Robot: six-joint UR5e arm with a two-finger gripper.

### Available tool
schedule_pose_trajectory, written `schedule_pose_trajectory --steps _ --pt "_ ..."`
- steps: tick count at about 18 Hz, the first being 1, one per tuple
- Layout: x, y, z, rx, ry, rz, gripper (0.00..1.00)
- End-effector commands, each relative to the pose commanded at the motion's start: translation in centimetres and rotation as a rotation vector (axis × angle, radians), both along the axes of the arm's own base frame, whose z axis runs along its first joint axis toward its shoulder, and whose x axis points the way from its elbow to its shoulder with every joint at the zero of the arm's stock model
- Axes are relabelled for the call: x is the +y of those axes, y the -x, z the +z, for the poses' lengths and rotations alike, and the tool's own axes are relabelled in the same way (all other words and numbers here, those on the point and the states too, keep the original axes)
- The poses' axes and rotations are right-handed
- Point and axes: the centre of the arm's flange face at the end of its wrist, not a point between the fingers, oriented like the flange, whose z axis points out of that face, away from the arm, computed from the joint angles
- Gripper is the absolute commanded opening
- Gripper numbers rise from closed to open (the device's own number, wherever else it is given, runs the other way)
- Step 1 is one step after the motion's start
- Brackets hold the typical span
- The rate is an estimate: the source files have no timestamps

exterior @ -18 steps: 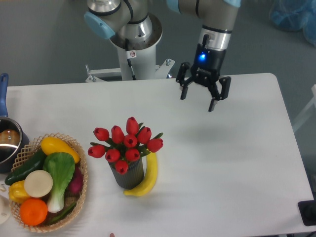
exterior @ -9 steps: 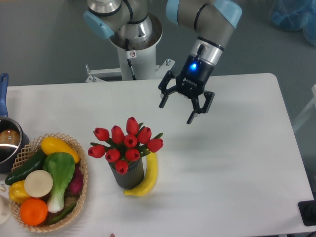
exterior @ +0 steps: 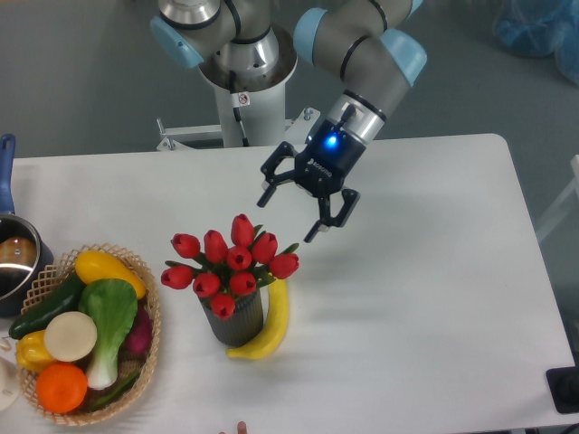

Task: Pick up the flowers from the vase
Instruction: 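Lower the open gripper around the tulip stems above the vase rim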

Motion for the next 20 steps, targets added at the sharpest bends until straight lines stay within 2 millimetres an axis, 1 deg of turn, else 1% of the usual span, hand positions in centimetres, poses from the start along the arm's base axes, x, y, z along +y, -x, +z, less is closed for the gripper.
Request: schedule_pose_trajectory --steps 3,8,12,16,17,20 --pt "0.3 -0.1 0.4 -0.017 -0.043 -0.006 1.00" --pt "1.8 0.4 0.5 -0.005 -0.048 -0.031 1.00" --pt "2.9 1.9 0.9 0.011 -0.054 -0.040 1.00" --pt "4.4 2.6 0.5 0.009 -0.054 -0.063 1.00" --pt "5.0 2.4 0.3 0.006 -0.053 -0.075 1.00" --pt "5.6 2.6 -0.1 0.001 -0.051 -0.085 1.00"
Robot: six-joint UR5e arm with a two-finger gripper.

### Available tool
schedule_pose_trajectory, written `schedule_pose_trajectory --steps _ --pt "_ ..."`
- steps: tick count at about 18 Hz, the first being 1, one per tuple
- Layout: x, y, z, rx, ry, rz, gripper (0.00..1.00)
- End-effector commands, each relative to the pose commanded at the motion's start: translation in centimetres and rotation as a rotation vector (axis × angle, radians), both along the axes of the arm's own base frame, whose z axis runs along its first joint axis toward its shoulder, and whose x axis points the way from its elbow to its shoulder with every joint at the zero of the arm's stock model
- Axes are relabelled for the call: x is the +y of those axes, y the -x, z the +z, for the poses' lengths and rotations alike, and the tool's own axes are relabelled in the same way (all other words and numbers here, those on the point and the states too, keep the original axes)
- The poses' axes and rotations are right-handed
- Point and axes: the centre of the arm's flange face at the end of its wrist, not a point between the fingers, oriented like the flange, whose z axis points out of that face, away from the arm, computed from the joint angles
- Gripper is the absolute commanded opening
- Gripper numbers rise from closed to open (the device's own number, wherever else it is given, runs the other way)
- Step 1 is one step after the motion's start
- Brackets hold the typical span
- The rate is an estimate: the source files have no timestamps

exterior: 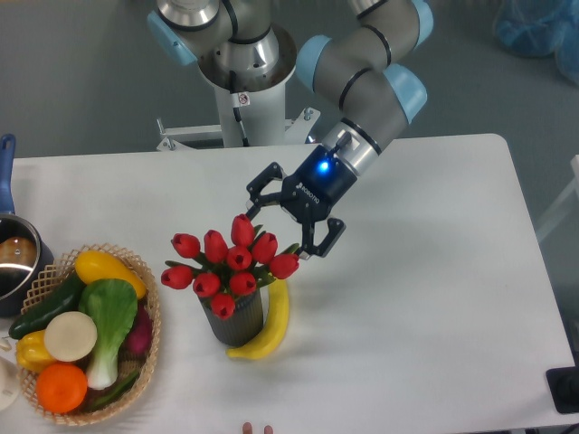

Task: Pick up the flowers from the vase
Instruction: 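Lower the open gripper around the tulip stems above the vase rim, then close the gripper on the tulip bunch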

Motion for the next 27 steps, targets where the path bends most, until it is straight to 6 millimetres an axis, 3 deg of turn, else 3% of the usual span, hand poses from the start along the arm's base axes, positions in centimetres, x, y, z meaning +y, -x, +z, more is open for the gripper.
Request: schedule_pose_trajectory --steps 24,25,27 --pt "4.1 -1.8 -1.2 -0.009 0.006 -0.084 1.00" --pt "4.2 -1.7 -1.1 -0.006 0.005 -0.084 0.99" --pt "4.2 -1.7 -1.2 -0.007 0.006 -0.084 0.86"
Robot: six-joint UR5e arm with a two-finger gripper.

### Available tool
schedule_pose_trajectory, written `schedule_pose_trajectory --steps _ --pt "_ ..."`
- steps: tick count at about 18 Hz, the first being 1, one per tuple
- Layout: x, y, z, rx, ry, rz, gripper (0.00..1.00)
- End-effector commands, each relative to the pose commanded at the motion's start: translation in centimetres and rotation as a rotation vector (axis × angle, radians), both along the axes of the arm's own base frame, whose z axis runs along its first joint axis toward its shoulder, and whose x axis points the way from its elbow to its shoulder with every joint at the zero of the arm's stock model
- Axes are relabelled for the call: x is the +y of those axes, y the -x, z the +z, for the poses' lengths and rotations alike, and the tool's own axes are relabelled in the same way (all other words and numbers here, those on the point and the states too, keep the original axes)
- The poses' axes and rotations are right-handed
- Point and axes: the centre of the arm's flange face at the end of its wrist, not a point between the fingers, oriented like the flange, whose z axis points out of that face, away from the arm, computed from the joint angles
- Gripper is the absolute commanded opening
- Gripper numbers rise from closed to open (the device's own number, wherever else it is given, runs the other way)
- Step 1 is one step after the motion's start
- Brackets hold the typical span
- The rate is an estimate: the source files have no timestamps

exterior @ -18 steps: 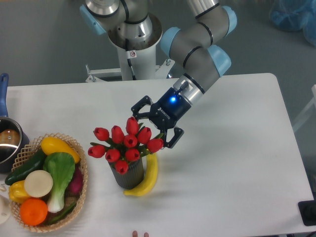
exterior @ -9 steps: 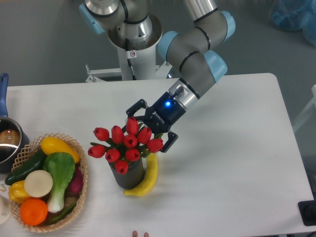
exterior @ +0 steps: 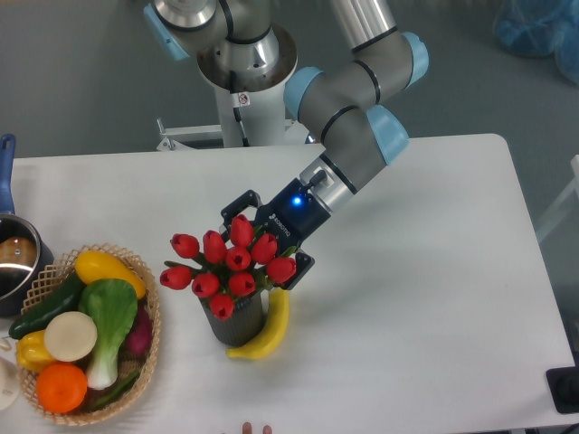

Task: Pick up the flowers from the vase
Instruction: 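Close the gripper on the tulip bunch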

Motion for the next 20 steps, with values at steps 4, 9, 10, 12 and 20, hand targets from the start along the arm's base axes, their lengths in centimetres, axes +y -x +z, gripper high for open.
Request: schedule_pose_trajectory --steps 4,9,10,12,20 --pt "0.06 -0.08 0.01 -0.001 -0.001 -0.002 0.71" --pt "0.16 -0.54 -0.08 -0.003 0.000 -0.008 0.55" --pt "0.11 -0.47 -0.07 -0.003 0.000 -0.006 0.54" --pt "0.14 -0.58 -0.14 -0.005 0.001 -0.008 0.48" --pt "0.11 -0.57 0.37 -0.019 -0.005 0.000 0.40"
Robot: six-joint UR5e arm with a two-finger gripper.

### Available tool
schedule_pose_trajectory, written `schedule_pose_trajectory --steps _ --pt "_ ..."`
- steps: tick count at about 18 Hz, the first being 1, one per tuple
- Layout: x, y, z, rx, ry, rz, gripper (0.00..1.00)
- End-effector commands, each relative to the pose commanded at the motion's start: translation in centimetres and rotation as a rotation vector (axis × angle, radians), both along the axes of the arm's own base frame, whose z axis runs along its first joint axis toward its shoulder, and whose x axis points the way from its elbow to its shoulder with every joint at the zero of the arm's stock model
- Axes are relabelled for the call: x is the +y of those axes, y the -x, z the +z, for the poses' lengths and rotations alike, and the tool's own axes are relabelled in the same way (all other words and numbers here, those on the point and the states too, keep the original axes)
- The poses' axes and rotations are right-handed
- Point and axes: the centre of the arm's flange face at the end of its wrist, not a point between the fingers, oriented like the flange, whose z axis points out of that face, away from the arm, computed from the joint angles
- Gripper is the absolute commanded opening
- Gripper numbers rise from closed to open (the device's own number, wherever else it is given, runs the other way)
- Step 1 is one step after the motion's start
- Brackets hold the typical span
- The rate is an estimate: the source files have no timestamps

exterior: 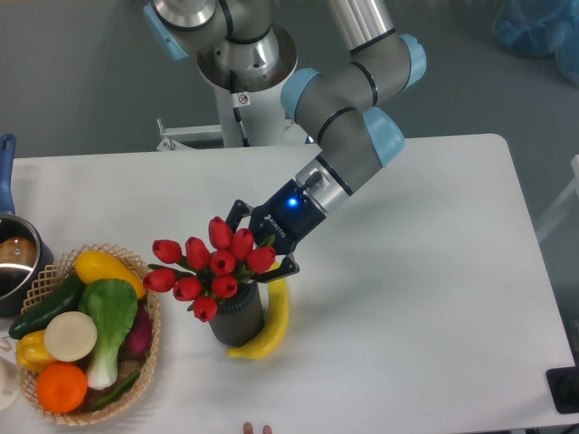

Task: Pick up the flowers from the vase
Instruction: 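Close the gripper on the tulip bunch, then lift the tulip bunch up out of the black vase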

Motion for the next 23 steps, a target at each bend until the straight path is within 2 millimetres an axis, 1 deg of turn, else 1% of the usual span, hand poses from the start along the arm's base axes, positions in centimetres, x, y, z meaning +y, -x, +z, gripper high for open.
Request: schedule_pose_trajectory --steps 3,7,9,15,18,23 --pt "-0.1 0.1 0.5 -0.023 -0.009 0.010 0.36" --pt "-0.5 0.5 0.8 -0.029 -0.014 0.023 0.36" --pt "-0.5 0.5 1.3 -0.038 -0.037 0.023 0.36" --pt "-1.8 1.6 3.3 -0.071 -0.092 0.060 0.36" --pt "-2.4 1.8 4.7 -0.081 -0.122 0.073 0.36" --pt "-3.3 1.8 8.2 -0.099 -0.160 0.097 0.36"
